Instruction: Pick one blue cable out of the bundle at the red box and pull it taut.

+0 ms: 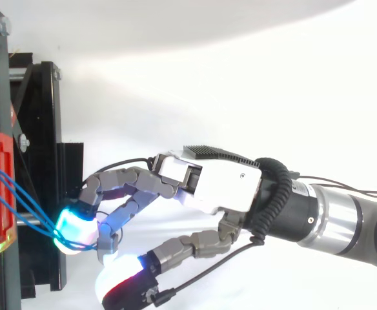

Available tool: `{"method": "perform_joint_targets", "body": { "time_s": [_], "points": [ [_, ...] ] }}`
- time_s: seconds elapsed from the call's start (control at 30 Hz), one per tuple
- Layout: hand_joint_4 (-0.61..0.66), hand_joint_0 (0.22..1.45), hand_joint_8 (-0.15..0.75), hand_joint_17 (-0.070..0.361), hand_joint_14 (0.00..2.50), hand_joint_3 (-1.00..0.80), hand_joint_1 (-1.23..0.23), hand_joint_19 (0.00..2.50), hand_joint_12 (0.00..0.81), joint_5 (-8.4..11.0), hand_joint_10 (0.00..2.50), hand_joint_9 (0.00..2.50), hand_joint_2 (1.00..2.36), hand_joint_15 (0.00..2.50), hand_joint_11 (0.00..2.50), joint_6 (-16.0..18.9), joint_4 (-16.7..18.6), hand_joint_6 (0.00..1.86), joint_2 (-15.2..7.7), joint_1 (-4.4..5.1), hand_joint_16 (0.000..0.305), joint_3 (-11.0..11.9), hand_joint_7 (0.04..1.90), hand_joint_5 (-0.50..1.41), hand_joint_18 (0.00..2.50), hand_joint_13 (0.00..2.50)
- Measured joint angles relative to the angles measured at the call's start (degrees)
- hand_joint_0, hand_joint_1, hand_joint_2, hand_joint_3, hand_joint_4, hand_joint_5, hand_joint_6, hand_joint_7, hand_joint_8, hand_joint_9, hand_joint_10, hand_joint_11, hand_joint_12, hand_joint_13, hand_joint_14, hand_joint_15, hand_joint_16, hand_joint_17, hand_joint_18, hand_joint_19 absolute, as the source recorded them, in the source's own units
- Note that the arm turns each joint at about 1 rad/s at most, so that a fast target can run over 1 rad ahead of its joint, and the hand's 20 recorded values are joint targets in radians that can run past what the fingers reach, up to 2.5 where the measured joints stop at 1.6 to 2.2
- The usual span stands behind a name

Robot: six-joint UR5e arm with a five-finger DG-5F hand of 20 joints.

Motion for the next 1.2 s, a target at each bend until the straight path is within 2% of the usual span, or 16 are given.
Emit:
{"method": "perform_joint_targets", "body": {
  "time_s": [0.13,0.27,0.4,0.5,0.63,0.7,0.9,1.03,1.2],
  "points": [
    [0.31,0.6,0.303,0.12,0.01,-0.5,-0.72,0.31,0.345,0.16,0.02,0.95,1.0,0.28,0.89,-0.2,0.7,0.5,-0.7,0.03,0.053,0.1,0.99,-0.1,0.39,0.49],
    [0.3,0.6,0.305,0.12,0.01,-0.5,-0.72,0.31,0.346,0.23,0.02,0.95,1.0,0.28,0.9,1.5,1.4,0.5,-1.6,-0.03,0.053,0.4,1.0,-0.11,0.39,0.5],
    [0.3,0.6,0.307,0.119,0.01,-0.5,-0.72,0.31,0.346,0.08,0.02,0.96,1.0,0.27,0.9,2.9,0.4,0.5,-1.8,-0.31,0.053,1.1,1.0,-0.11,0.39,0.5],
    [0.26,0.61,0.304,0.119,0.01,-0.49,-0.72,0.31,0.345,-0.02,0.02,0.96,1.0,0.27,0.93,3.6,-0.9,0.5,-1.9,-0.47,0.053,1.6,1.06,-0.1,0.4,0.5],
    [0.13,0.62,0.306,0.119,0.01,-0.45,-0.76,0.3,0.35,-0.05,0.02,0.95,1.0,0.27,0.99,3.9,-1.6,0.5,-1.9,-0.53,0.053,1.9,1.24,-0.1,0.41,0.5],
    [0.12,0.63,0.306,0.119,0.01,-0.43,-0.78,0.29,0.351,-0.02,0.02,0.94,1.01,0.27,1.0,3.9,-1.7,0.5,-1.9,-0.52,0.053,2.0,1.28,-0.1,0.41,0.5],
    [0.19,0.62,0.303,0.119,0.01,-0.44,-0.76,0.3,0.352,0.08,0.02,0.94,1.0,0.27,0.99,3.6,-1.5,0.5,-1.9,-0.24,0.053,2.3,1.22,-0.1,0.4,0.49],
    [0.21,0.6,0.308,0.119,0.01,-0.47,-0.74,0.32,0.352,0.05,0.02,0.94,1.0,0.27,0.98,2.2,-1.4,0.5,-1.9,-0.04,0.053,3.1,1.18,-0.1,0.39,0.49],
    [0.18,0.6,0.315,0.119,0.01,-0.47,-0.72,0.32,0.352,-0.09,0.02,0.96,1.0,0.28,0.99,0.9,0.0,0.5,-2.4,-0.01,0.053,3.5,1.24,-0.09,0.39,0.49]
  ]
}}
